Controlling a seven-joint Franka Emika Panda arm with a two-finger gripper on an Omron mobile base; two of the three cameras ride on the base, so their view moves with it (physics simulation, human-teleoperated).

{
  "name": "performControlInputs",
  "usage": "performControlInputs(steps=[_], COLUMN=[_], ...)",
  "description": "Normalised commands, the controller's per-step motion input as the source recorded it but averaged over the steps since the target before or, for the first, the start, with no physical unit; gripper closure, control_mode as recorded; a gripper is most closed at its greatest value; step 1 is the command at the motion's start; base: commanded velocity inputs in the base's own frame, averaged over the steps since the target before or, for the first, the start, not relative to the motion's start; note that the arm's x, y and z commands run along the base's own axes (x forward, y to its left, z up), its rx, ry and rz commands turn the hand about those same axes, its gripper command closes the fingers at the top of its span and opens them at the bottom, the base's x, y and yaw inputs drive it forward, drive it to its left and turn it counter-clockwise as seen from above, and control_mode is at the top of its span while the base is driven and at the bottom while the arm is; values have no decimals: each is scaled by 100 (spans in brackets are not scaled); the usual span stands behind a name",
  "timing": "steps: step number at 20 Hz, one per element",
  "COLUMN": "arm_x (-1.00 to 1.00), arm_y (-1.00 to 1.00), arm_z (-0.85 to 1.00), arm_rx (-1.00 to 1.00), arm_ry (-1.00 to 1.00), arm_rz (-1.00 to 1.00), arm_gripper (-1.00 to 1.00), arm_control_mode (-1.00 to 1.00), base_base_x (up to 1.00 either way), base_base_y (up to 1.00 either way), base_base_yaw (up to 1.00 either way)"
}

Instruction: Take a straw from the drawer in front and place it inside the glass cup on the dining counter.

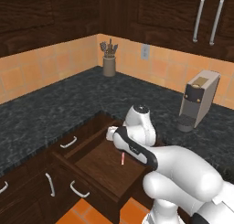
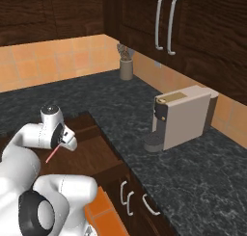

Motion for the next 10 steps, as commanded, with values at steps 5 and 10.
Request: performControlInputs(steps=[5, 10], arm_x=[0, -15], arm_y=[-3, -16], arm_z=[90, 100], arm_rx=[-1, -7], arm_ry=[-1, -10], arm_rz=[7, 3], arm_gripper=[100, 100], arm_control_mode=[-100, -100], base_base_x=[0, 0], base_base_y=[0, 0], base_base_yaw=[0, 0])
